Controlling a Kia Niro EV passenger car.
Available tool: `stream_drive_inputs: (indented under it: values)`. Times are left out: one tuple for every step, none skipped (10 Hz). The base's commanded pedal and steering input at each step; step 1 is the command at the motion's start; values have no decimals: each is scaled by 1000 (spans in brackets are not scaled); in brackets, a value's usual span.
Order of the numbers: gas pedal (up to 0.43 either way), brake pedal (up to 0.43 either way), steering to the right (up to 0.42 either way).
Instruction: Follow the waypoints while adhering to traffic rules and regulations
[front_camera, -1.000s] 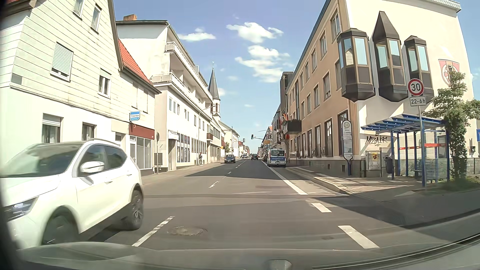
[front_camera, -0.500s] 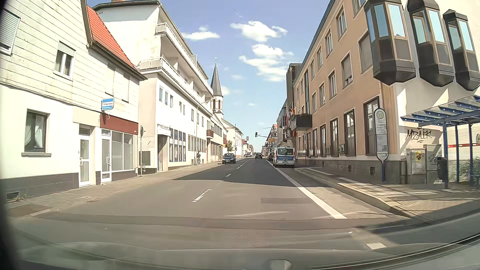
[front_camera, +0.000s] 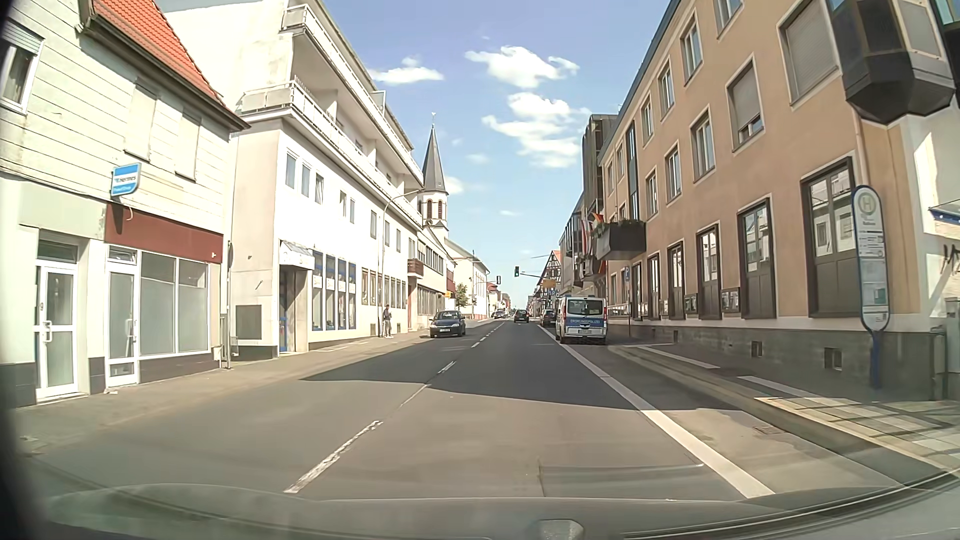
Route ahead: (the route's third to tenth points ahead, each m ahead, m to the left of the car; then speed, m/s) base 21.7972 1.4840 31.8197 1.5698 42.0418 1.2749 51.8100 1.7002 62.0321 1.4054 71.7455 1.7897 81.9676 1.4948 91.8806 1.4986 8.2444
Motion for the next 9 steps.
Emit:
stream_drive_inputs:
  values:
    - [39, 30, -5]
    - [59, 30, -4]
    - [59, 30, -3]
    - [59, 30, -3]
    - [59, 30, -2]
    - [59, 30, 0]
    - [59, 30, 4]
    - [59, 30, 7]
    - [59, 30, 7]
